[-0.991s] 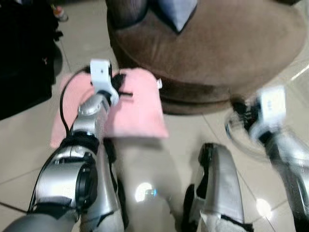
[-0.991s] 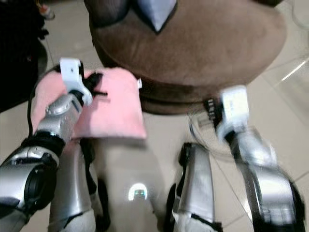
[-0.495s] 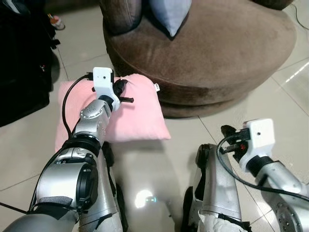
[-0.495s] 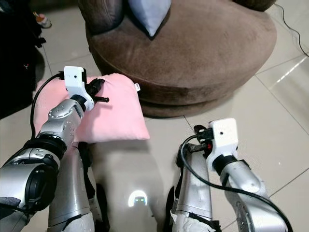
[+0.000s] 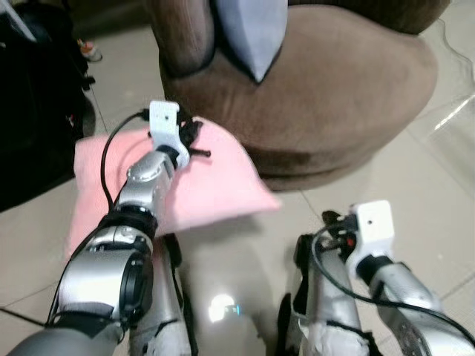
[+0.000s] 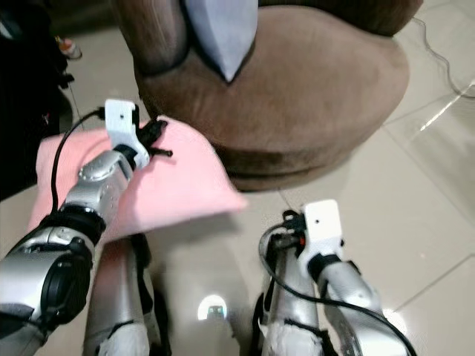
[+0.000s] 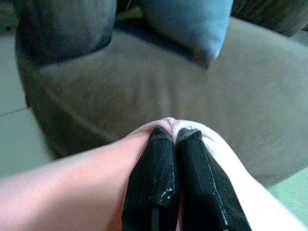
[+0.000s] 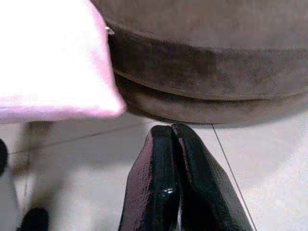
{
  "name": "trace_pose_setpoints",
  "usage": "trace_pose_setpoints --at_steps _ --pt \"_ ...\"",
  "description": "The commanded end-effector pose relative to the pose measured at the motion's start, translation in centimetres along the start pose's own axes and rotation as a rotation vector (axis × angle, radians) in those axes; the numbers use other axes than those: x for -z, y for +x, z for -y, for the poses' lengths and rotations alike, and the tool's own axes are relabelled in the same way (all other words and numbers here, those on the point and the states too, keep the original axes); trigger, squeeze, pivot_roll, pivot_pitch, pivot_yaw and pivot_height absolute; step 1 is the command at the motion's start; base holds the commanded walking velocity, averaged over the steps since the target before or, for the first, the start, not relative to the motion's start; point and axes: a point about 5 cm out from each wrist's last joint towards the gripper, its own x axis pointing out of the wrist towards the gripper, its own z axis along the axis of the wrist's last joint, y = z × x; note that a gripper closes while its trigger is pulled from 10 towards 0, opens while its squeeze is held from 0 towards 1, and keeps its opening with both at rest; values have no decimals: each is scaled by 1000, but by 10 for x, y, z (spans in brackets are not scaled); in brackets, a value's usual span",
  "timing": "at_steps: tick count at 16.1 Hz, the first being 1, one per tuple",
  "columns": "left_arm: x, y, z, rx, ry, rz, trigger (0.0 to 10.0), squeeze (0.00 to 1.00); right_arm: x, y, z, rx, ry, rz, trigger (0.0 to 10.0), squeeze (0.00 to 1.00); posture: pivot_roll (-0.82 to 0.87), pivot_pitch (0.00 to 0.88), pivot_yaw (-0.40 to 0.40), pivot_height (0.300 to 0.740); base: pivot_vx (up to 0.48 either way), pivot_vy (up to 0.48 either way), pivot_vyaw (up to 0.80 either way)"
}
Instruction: Move the pillow to the sofa from floor
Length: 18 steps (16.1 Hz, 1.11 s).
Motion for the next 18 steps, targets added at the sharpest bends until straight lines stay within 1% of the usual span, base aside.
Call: trace_pose_setpoints --at_steps 1,8,10,13,18 --pt "-30 8 6 41 35 113 0 0 5 0 1 10 -10 -11 10000 0 -214 198 -24 578 0 0 0" --pt "-21 5 5 36 56 87 0 0 10 3 0 8 -16 -9 10000 0 -212 205 -30 643 0 0 0" --pt "-24 5 3 39 67 86 0 0 10 4 1 11 -15 -7 10000 0 -206 200 -25 663 0 0 0" --pt "-33 7 5 56 89 103 0 0 11 10 1 12 -18 3 10000 0 -191 171 -18 698 0 0 0" --pt "-36 9 5 58 95 108 0 0 6 19 2 7 -30 26 10000 0 -184 148 -18 740 0 0 0"
